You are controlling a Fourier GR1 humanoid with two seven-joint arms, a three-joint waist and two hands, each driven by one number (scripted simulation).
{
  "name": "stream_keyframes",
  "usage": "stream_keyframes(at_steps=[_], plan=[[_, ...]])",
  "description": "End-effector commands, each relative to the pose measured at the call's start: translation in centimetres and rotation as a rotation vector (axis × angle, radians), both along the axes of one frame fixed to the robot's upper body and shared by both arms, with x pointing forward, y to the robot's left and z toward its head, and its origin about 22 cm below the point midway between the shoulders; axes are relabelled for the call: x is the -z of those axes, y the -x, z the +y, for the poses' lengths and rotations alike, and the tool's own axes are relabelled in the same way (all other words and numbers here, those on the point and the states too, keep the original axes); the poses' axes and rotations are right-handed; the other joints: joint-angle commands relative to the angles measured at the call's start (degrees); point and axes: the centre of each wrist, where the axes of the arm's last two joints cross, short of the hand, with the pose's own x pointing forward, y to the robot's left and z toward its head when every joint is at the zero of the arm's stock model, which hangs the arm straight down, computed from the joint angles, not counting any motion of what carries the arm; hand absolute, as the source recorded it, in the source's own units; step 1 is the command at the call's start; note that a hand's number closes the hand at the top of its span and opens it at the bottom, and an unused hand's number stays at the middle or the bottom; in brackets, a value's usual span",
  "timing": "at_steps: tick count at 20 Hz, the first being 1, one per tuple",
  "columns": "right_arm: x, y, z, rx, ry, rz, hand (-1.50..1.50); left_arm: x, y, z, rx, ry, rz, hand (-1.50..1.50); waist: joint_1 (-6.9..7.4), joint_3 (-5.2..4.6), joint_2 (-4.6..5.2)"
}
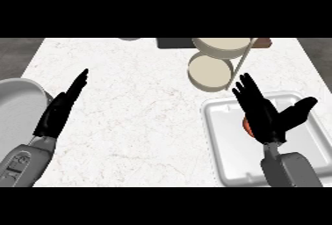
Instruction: Pick the squash from the tray and place it in the tiered basket
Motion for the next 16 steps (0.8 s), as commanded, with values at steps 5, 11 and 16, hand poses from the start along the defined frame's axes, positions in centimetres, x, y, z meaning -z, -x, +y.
stream_keyframes(at_steps=[5,11,16], plan=[[-1.1,-4.9,-1.3,0.218,0.241,-0.109,-1.50,3.7,1.9,-2.9,0.067,0.281,-0.006,0.00,2.56,-0.66,2.43],[5.1,-5.4,0.4,0.321,0.275,-0.140,-1.50,4.7,2.7,-5.7,0.104,0.393,0.085,0.00,2.11,-0.45,2.27],[1.0,-5.5,-1.7,0.307,0.533,-0.280,-1.50,7.8,4.7,-3.9,0.065,0.405,0.101,0.00,0.61,-0.63,1.62]])
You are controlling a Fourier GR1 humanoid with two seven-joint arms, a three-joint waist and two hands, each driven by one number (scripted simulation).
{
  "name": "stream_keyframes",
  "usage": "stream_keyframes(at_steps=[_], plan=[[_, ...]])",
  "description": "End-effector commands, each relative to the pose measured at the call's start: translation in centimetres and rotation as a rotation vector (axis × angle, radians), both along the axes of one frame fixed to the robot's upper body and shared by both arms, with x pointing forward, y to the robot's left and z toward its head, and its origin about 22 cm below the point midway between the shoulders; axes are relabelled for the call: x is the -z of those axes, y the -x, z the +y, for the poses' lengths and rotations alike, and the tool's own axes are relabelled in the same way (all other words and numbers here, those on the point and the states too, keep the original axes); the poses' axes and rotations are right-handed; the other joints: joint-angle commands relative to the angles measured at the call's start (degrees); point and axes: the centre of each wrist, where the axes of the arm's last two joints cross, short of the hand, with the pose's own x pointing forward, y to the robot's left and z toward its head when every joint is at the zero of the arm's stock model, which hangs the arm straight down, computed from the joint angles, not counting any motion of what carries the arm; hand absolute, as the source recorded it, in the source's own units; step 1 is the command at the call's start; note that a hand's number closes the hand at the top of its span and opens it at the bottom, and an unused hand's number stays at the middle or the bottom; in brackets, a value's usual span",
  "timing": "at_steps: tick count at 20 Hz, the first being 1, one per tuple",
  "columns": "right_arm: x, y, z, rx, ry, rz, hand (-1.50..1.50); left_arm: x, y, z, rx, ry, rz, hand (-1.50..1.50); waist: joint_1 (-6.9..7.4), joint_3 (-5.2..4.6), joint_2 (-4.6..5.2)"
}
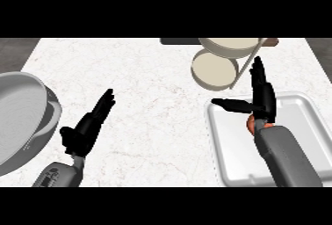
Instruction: Pick the squash from the tray and place it in the tiered basket
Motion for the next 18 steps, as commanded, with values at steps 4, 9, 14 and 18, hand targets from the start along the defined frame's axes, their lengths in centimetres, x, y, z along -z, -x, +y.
stream_keyframes(at_steps=[4,9,14,18], plan=[[-5.3,-0.5,-2.8,-0.003,0.410,0.090,-1.50,1.0,0.5,1.5,-0.036,0.007,0.023,0.00,-2.10,-0.36,-0.99],[-6.2,-0.4,-7.0,-0.039,0.844,0.443,-1.50,0.4,0.4,1.3,-0.024,0.006,0.009,0.00,-1.47,-0.82,-1.33],[-10.8,-0.7,-4.0,-0.166,1.086,0.636,-1.50,0.0,-0.3,1.7,-0.037,0.005,0.014,0.00,-2.06,-0.58,-1.36],[-13.9,1.1,-0.2,-0.219,1.133,0.742,-1.50,2.0,2.0,1.2,-0.048,0.017,0.032,0.00,-2.34,-0.33,-1.48]])
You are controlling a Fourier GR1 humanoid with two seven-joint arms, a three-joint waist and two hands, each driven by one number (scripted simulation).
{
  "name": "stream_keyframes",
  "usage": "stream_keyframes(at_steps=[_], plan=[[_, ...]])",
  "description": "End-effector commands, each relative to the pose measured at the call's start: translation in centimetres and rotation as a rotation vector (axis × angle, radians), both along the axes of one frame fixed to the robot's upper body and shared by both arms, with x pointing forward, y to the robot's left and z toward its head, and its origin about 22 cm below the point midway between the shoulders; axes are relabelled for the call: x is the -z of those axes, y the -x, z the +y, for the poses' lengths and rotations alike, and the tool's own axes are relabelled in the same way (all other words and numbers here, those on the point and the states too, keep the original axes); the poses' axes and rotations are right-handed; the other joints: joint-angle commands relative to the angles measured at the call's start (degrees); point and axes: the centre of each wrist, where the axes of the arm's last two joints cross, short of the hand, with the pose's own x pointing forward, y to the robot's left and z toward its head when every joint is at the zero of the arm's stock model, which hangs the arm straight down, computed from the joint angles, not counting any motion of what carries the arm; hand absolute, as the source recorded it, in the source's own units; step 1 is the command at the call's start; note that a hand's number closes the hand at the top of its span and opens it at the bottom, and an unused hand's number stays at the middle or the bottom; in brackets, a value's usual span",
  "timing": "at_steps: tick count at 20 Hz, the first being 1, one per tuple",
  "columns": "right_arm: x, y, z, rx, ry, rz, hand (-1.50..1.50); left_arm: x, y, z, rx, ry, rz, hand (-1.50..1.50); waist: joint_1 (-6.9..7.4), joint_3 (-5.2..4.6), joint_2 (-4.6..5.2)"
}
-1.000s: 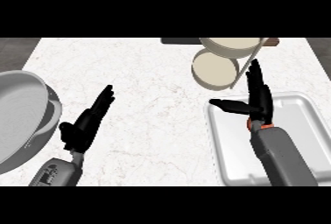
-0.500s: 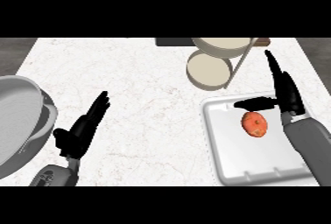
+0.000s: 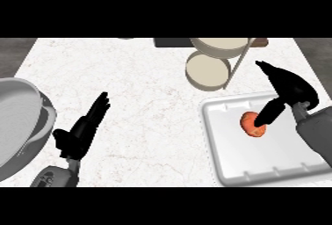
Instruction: Pick the squash from the tray and place it in the tiered basket
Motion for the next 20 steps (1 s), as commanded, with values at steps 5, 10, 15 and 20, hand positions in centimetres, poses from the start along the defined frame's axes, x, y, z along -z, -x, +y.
stream_keyframes(at_steps=[5,10,15,20], plan=[[-4.7,3.0,5.2,0.045,0.122,0.147,-1.50,1.2,0.8,-0.8,0.013,0.007,-0.016,0.00,1.09,0.42,0.98],[-3.2,4.4,7.2,0.161,0.093,0.033,-1.50,0.1,-0.2,-0.3,0.011,0.019,0.002,0.00,1.37,0.45,1.09],[-0.9,3.9,4.0,0.240,0.233,0.135,-1.50,-0.4,-0.2,-1.4,0.024,0.007,-0.004,0.00,1.42,0.46,1.16],[2.3,5.8,3.3,0.238,0.197,0.200,-1.50,0.3,-0.2,0.3,0.012,0.001,-0.014,0.00,0.99,0.47,1.14]])
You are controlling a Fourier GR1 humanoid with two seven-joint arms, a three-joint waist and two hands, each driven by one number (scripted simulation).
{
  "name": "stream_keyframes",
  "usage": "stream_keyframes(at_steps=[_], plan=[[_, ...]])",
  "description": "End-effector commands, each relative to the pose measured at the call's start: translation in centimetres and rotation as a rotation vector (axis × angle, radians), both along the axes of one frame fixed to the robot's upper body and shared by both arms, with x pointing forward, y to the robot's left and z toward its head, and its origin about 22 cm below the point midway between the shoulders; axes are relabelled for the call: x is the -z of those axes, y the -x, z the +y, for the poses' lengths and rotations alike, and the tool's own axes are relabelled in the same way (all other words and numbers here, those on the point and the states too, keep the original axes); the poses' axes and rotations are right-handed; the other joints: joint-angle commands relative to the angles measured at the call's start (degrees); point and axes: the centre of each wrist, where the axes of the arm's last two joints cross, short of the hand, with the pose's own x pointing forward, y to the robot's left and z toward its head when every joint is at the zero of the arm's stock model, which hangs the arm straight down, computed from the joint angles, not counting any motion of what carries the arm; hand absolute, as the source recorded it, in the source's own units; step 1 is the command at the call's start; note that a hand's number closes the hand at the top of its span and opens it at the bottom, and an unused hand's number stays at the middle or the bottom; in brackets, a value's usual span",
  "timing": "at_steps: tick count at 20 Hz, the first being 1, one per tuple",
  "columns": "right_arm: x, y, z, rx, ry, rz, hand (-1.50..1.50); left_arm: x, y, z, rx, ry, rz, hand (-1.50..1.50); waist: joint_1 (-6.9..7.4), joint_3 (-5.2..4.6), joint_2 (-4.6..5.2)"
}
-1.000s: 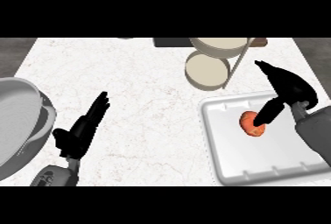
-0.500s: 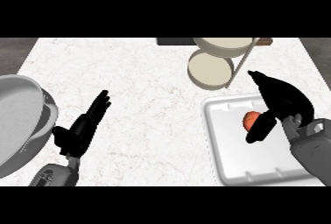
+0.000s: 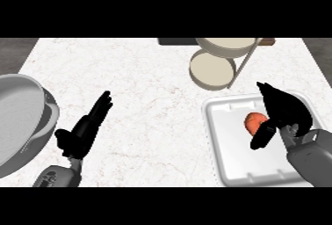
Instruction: Pick the squash from the tray and place it in the tiered basket
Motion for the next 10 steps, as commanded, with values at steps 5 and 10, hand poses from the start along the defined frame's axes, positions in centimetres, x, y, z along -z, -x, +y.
stream_keyframes(at_steps=[5,10], plan=[[4.4,0.0,-0.2,0.085,0.005,0.047,-1.50,1.2,0.5,0.6,-0.004,0.011,-0.013,0.00,0.17,0.04,0.11],[4.8,-1.1,-2.2,0.156,0.031,0.079,-1.50,0.6,-1.4,-1.5,0.009,-0.007,0.004,0.00,0.07,0.03,0.19]])
